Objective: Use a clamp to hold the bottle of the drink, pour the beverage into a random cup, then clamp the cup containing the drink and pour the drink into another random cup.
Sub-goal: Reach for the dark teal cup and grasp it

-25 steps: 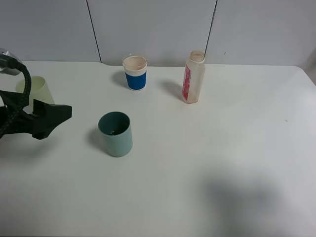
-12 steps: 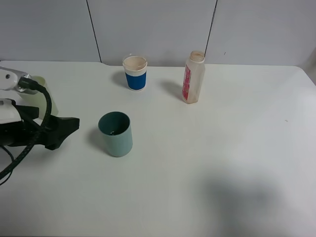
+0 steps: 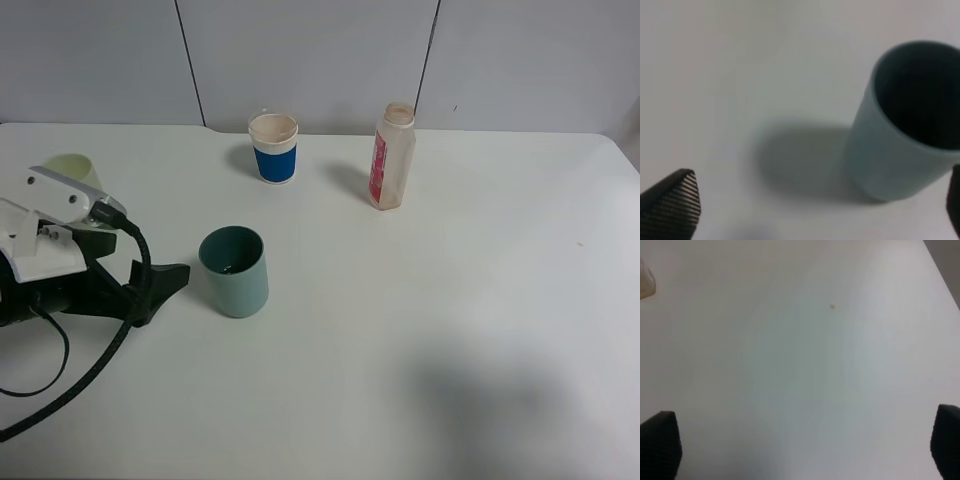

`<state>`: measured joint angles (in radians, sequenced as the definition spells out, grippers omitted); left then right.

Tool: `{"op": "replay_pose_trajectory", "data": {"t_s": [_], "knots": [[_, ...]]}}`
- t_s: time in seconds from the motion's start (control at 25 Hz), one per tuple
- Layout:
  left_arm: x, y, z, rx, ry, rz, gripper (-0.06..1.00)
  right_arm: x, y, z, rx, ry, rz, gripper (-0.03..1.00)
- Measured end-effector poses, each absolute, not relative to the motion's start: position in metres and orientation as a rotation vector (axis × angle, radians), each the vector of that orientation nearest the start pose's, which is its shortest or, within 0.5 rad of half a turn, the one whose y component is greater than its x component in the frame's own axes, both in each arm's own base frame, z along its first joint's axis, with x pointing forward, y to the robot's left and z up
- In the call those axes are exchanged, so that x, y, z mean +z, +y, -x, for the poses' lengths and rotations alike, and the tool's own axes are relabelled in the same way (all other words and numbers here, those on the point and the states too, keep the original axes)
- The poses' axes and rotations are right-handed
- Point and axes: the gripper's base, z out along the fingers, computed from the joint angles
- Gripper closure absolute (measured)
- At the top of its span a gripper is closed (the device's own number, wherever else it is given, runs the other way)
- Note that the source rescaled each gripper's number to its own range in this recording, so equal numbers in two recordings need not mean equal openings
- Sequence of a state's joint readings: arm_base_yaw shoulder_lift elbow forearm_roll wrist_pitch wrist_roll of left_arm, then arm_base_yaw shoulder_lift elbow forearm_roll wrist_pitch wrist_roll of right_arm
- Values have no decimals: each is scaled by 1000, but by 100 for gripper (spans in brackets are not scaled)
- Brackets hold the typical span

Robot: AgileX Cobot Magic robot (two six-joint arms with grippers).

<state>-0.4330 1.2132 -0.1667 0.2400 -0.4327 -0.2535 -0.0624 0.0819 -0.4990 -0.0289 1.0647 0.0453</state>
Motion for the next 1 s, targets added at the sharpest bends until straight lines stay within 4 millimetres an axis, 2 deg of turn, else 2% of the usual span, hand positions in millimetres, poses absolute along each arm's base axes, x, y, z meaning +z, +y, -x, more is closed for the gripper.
{"op": "replay_pose_trajectory", "data": {"t_s": [0.2, 0.4, 0.52, 0.76, 1.0], "knots": [[160, -83, -154, -392, 2056, -512, -6, 277, -3, -7, -45, 2128, -115, -3], [146, -77, -137, -408, 2076, -536, -6, 277, -3, -7, -45, 2128, -115, -3], [145, -77, -134, -420, 2060, -553, -6, 277, -3, -7, -45, 2128, -115, -3], [150, -82, -135, -467, 1971, -581, -6, 277, -3, -7, -45, 2128, -115, -3], [138, -89, -141, -517, 1975, -585, -6, 277, -3, -7, -45, 2128, -115, -3]]}}
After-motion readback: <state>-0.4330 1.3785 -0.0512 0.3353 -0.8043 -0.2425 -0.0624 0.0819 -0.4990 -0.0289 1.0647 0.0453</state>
